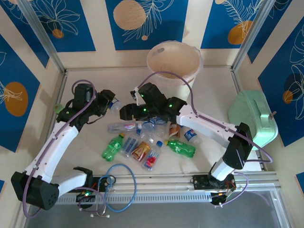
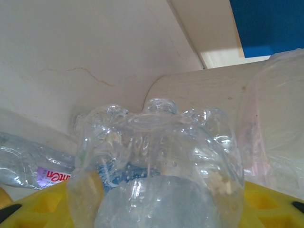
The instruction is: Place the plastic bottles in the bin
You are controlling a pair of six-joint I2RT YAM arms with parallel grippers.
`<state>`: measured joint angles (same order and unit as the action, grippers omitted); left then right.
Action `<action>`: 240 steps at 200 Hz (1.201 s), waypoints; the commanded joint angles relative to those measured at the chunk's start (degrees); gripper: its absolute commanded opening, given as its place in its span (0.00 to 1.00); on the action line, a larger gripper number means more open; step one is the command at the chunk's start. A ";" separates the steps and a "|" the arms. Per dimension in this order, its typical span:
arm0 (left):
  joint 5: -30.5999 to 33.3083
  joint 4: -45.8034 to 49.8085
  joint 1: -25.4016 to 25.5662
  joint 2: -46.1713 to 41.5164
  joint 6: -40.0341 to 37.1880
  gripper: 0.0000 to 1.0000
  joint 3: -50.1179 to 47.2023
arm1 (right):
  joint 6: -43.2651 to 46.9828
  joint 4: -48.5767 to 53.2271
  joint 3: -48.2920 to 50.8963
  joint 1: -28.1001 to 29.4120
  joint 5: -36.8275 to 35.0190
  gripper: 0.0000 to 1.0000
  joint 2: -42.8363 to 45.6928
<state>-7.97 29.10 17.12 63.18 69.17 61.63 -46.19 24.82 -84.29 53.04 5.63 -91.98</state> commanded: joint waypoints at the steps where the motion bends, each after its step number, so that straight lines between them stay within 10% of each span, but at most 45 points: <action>1: -1.82 -1.71 0.62 -0.42 1.75 0.55 1.99 | -0.65 -0.13 -1.70 0.13 1.58 0.63 -0.89; 137: -4.24 -5.02 0.67 -0.34 2.85 0.59 0.30 | 0.23 -0.13 -1.83 -0.01 0.82 0.27 -0.04; 190: -1.71 -2.95 0.61 -0.47 0.20 1.00 2.15 | 1.18 0.44 -1.59 -0.03 0.01 0.17 1.60; 240: 8.52 9.63 -0.08 2.50 -13.15 1.00 15.28 | 4.11 4.44 -4.04 -1.29 -3.18 0.16 4.88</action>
<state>-6.52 31.22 17.32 64.84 64.66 69.69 -44.73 26.92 -85.10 52.80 4.08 -91.11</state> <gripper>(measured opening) 0.999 0.281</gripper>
